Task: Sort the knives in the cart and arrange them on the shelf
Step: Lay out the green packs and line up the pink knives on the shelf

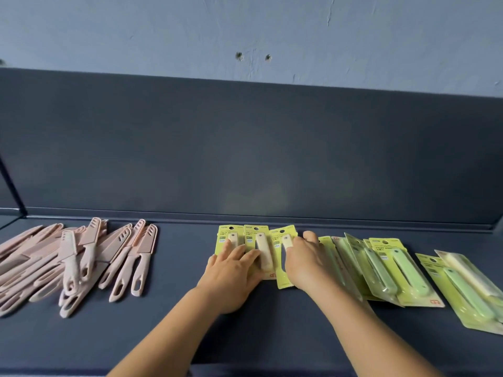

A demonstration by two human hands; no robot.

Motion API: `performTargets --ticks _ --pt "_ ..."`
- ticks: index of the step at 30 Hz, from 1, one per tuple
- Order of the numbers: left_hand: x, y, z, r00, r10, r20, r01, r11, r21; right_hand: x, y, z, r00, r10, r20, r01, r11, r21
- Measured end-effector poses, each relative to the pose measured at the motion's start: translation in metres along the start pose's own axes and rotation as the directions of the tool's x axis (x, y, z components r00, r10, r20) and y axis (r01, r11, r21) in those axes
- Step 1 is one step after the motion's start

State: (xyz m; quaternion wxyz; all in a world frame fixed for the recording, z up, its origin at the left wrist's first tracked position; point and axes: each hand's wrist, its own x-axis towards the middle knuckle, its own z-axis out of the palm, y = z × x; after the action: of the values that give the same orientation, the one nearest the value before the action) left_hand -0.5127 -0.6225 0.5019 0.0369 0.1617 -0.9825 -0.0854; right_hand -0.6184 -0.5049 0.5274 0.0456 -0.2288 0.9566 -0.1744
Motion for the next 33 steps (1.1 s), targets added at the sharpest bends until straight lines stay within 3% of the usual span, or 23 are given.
performTargets --ticks 2,5,7,14,19,25,29,33 --pt "0.002 -0.003 0.000 1.000 0.009 0.008 -0.009 1.000 -0.007 -0.001 0.004 0.002 0.995 -0.097 -0.005 0.096 0.990 -0.101" --pt "0.006 -0.007 -0.001 0.999 0.017 0.029 -0.016 1.000 -0.024 -0.004 0.011 0.008 0.966 -0.239 0.099 0.248 0.964 -0.094" --pt "0.009 -0.010 -0.004 0.999 0.024 0.041 -0.022 0.999 -0.043 -0.003 0.015 0.011 0.952 -0.255 0.170 0.273 0.958 -0.093" --pt "0.014 -0.014 -0.008 0.998 0.034 0.056 -0.032 0.999 -0.031 0.009 0.009 0.012 0.969 -0.181 0.169 0.204 0.970 -0.130" --pt "0.016 -0.012 -0.004 0.999 0.036 0.029 -0.036 0.999 -0.011 0.014 0.001 0.011 0.964 -0.201 0.173 0.235 0.950 -0.205" --pt "0.015 -0.011 -0.005 0.999 0.034 0.018 -0.034 0.999 0.008 0.014 0.000 0.006 0.967 -0.198 0.158 0.219 0.967 -0.131" --pt "0.011 0.012 -0.013 0.987 0.149 -0.055 -0.150 0.989 -0.015 0.004 0.022 -0.016 0.977 -0.210 0.043 0.213 0.974 -0.072" --pt "0.012 0.062 -0.015 0.954 0.296 -0.040 -0.298 0.949 -0.100 -0.002 0.063 -0.041 0.998 -0.068 -0.011 0.068 0.997 -0.032"
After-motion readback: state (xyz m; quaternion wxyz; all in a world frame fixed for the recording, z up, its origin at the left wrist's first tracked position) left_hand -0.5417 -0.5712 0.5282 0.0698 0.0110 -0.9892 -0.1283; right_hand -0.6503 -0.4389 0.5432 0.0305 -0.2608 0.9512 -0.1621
